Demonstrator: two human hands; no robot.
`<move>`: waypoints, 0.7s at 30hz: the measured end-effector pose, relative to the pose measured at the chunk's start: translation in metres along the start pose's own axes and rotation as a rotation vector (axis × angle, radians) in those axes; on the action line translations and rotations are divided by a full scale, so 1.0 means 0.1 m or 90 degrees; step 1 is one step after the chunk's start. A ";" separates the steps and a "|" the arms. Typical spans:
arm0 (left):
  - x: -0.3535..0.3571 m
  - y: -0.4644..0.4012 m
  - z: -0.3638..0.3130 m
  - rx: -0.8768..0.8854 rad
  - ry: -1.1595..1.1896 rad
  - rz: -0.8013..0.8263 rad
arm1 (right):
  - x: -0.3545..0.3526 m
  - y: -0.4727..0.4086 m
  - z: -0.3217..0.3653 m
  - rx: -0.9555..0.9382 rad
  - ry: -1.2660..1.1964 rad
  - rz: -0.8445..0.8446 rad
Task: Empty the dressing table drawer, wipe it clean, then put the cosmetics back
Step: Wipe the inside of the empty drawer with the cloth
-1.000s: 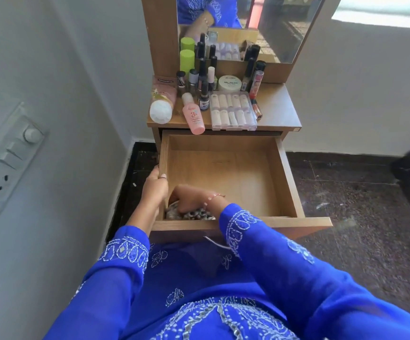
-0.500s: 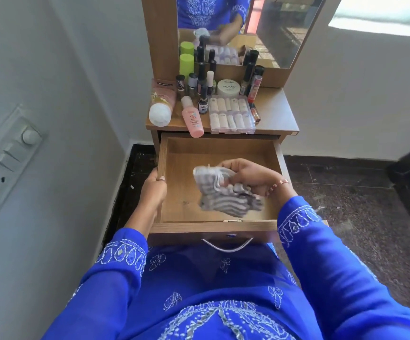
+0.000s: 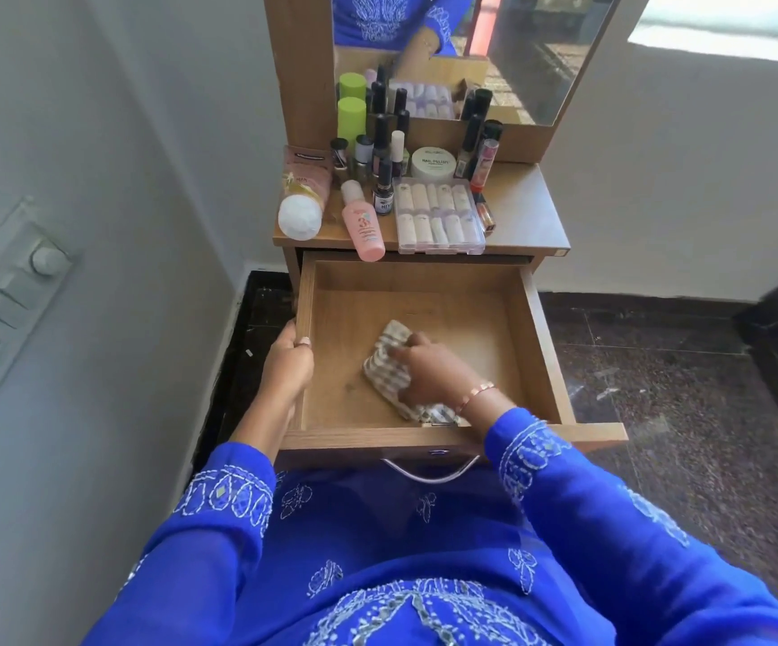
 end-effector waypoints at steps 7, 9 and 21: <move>0.00 0.01 0.01 -0.007 -0.010 -0.014 | 0.25 -0.07 0.72 -0.152 0.166 0.055; 0.00 -0.01 0.03 -0.008 -0.009 -0.016 | 0.28 -0.17 0.81 -0.104 0.179 0.070; -0.02 0.08 -0.04 -0.019 0.002 -0.009 | 0.04 -0.80 0.36 -0.005 0.115 0.012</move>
Point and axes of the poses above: each hand's wrist, its own y-axis away from the middle knuckle, its own x-axis out of the palm, z = x × y, the point moved 3 cm from there along -y, towards the middle knuckle, and after that the axes turned 7 degrees about x, right-handed, at the moved point
